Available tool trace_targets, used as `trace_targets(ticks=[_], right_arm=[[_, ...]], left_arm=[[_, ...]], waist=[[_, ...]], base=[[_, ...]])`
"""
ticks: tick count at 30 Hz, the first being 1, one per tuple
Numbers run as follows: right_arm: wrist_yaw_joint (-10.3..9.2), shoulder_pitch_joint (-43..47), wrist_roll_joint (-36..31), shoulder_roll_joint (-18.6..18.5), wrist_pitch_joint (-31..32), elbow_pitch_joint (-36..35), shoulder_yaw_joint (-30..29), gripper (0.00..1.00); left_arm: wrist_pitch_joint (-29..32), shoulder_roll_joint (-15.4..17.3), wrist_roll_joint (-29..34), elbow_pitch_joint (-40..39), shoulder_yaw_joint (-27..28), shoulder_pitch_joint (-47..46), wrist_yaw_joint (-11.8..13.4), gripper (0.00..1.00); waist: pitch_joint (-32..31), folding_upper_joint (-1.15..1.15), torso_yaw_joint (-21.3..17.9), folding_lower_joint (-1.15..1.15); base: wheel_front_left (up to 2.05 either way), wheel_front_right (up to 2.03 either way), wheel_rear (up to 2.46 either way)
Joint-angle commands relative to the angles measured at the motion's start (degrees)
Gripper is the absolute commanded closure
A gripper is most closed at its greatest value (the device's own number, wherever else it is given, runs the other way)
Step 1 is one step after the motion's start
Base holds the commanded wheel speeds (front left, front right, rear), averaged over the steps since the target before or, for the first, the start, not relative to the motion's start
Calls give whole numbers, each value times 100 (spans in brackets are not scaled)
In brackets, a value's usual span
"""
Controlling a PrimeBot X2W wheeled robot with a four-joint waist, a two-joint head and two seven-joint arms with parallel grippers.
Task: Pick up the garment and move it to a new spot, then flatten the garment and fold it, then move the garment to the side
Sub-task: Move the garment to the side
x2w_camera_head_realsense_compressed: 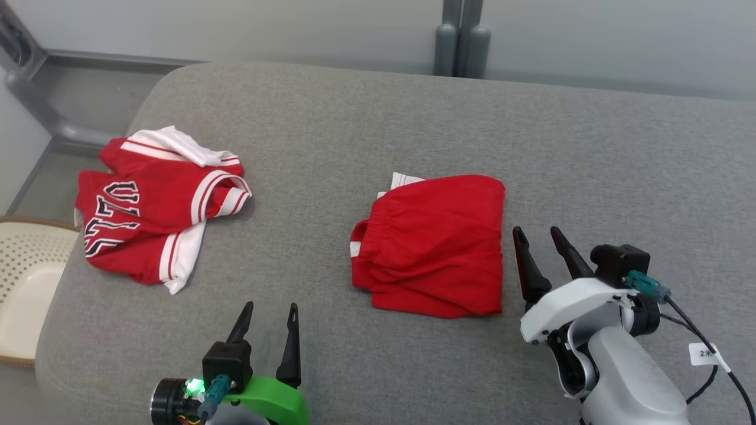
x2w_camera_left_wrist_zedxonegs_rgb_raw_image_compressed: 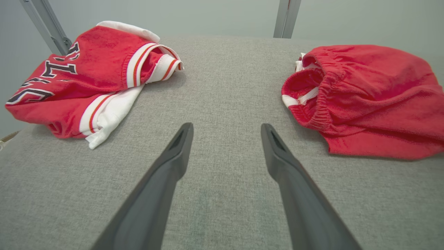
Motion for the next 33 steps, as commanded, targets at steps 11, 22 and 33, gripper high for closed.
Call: trace_targets(ticks=[11,22,33], right_arm=[[1,-612,355,-23,-2,1076,196,0],[-2,-568,302,-37,4,1204,60,100],[-2,-329,83,-24,-1,866,-21,100]], left_arm=[[-2,17,-34,-59,-101,-275,23,0],[-3,18,60,-32,-120,-302,-23,0],[-3,18,153,20,-132,-309,-108,0]], waist=[[537,0,669,0],[470,0,333,0],[149,0,-848,0]], base=[[0,0,0],[0,0,0],[0,0,0]])
